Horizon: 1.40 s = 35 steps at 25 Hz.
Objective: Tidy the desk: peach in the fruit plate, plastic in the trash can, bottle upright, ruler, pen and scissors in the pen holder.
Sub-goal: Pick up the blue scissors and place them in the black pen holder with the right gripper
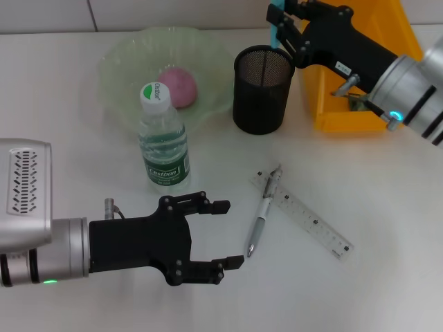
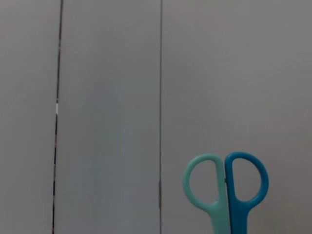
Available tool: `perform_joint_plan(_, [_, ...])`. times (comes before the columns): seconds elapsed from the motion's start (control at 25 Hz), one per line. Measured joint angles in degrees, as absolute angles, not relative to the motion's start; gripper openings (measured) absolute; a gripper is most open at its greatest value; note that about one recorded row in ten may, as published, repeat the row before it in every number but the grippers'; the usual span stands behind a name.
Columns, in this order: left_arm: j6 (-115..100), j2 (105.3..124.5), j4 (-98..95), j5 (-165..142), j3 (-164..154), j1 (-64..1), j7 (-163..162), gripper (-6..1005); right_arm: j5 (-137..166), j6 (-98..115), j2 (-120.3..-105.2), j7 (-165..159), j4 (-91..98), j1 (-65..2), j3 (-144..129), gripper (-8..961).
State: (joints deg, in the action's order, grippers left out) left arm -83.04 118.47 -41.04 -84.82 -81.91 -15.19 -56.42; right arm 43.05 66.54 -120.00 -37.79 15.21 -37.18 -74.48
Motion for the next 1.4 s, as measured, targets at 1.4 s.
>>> perform_joint_plan(1.4, [-85.34,118.48,-40.96,-84.82,-81.91,-15.74,-58.01,813,43.55,54.45,-119.97,-38.78,13.37,-41.07,-79.29,315])
